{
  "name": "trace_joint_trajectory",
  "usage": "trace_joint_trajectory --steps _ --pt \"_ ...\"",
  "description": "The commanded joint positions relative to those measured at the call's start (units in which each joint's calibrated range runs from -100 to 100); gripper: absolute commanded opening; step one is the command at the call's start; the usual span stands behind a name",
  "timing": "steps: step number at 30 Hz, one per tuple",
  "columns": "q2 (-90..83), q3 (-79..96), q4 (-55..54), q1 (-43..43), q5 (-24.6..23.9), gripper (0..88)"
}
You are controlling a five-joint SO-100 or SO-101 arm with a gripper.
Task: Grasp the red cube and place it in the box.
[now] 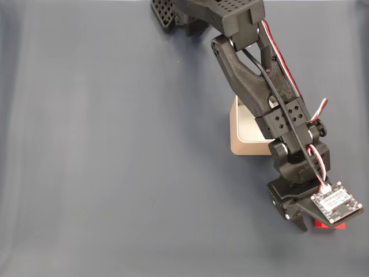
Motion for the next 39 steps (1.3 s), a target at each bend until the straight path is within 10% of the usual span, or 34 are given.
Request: trace_joint_trajectory --steps 1,39 --pt "-1.9 -3.0 -0.3 -0.4 -0.4 33.7" --pt "-2.7 -2.9 0.8 0.3 -0.9 18.6"
